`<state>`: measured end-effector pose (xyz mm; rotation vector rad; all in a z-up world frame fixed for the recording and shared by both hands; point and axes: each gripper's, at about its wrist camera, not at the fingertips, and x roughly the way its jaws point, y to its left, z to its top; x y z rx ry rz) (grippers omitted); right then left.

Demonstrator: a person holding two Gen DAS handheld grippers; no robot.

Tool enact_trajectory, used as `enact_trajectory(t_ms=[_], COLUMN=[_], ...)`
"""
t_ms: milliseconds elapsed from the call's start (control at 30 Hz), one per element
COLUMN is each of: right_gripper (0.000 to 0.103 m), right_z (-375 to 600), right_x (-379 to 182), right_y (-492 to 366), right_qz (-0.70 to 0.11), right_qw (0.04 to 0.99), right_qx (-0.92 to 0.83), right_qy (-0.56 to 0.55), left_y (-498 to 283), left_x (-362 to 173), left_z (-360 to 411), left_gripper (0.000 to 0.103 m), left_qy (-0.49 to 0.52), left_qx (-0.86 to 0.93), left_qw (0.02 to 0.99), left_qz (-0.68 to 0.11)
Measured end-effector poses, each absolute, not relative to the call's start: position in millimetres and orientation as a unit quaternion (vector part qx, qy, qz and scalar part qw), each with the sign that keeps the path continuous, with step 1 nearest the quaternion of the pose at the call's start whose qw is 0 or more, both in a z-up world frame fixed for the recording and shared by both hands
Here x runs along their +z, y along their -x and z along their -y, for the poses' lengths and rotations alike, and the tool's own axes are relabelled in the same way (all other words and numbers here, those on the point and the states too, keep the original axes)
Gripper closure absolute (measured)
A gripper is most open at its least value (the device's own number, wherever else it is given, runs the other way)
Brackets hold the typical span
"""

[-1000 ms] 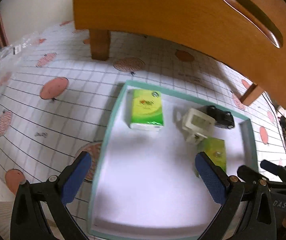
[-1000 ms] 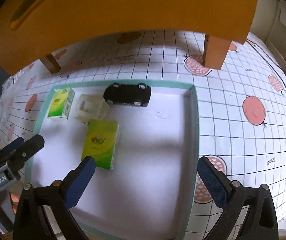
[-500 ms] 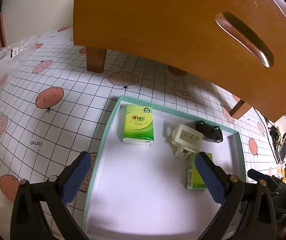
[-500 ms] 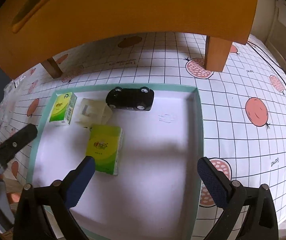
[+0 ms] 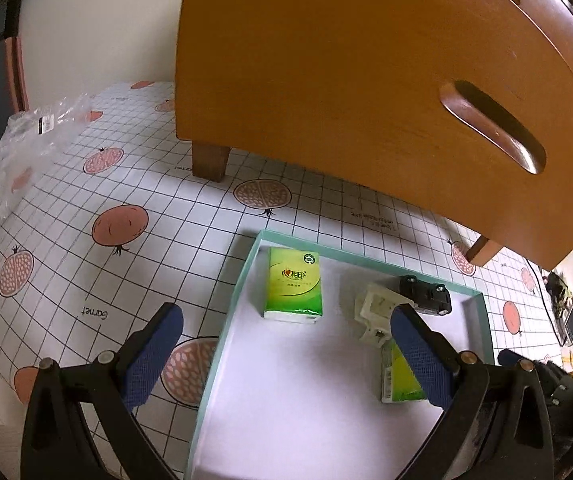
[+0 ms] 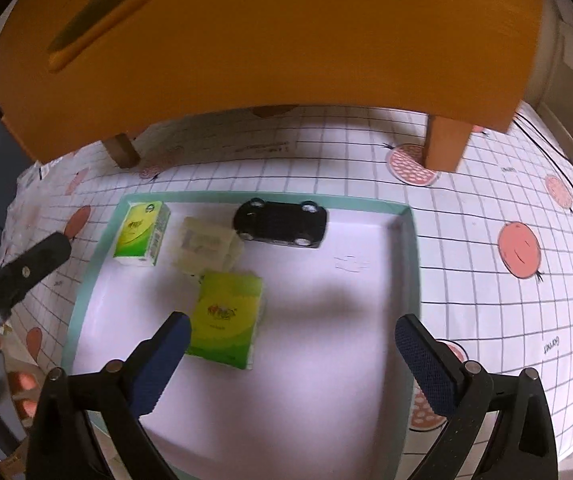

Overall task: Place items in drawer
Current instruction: 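Move both tools back over the tray, then grasp a green tissue pack with the left tool while the right tool grasps the other pack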

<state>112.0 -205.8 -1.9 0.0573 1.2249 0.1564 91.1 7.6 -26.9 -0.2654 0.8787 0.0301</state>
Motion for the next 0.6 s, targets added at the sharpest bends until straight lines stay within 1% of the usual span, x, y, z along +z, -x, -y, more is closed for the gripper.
enact_trajectory(t_ms=[167,467,600], right_gripper=[0.000,0.000,0.000], right_z=[193.7,178.3,173.9], right_x=[-8.0,-32.0,-38.4], right_y=[-113.3,-118.8,-120.8], right_qz=[-0.576,-0.605,-0.610], right_qw=[0.811,0.791,0.787], right_qx=[0.094,0.087,0.087], right_qy=[-0.029,-0.017,-0.012], left_y=[-91.9,-114.0,-127.9], left_x=[-26.7,-54.2,-57.1], left_z=[-11.7,-10.5,-4.9], left_gripper=[0.000,0.000,0.000], left_qy=[0.134,0.124,0.106], left_qx=[0.015,0.022,0.034], left_qw=[0.897,0.864,0.862], left_qz=[-0.421,-0.487,-0.494])
